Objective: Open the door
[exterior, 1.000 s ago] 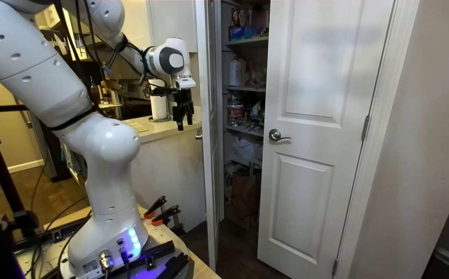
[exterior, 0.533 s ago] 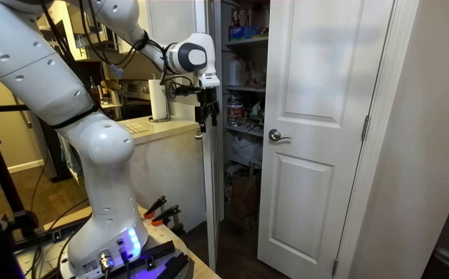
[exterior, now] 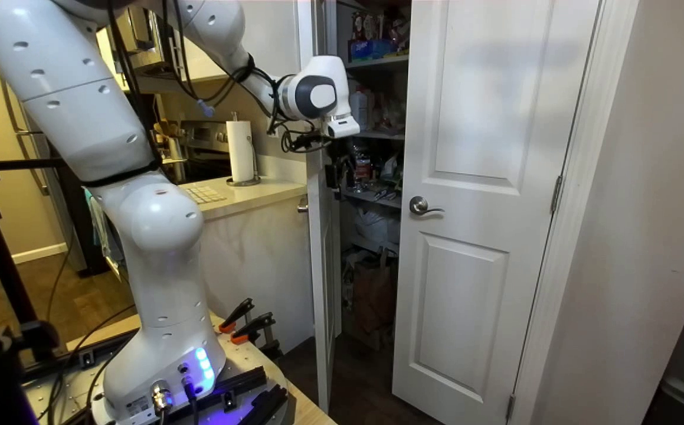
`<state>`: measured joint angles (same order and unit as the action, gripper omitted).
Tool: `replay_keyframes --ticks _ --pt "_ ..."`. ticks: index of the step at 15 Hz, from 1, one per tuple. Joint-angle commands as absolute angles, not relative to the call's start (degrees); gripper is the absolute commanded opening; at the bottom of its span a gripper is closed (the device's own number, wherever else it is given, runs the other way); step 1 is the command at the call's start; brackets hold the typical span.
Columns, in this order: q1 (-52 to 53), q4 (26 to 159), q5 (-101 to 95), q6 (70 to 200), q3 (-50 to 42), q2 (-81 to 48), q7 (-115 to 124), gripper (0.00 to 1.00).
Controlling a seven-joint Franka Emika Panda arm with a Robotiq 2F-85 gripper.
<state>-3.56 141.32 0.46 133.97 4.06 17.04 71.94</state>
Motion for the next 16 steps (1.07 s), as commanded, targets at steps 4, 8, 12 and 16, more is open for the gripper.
replay_keyframes --ticks 4,8,12,16 --pt "-3.4 136.49 1.12 142.56 2.16 7.49 64.92 1.0" --pt "-3.11 136.29 0.52 142.57 2.23 6.93 66.62 1.0" --pt "-2.93 135.47 0.52 142.6 2.15 6.06 66.61 1.0" --pt "1.03 134.9 18.71 146.47 -0.28 6.14 55.86 1.0"
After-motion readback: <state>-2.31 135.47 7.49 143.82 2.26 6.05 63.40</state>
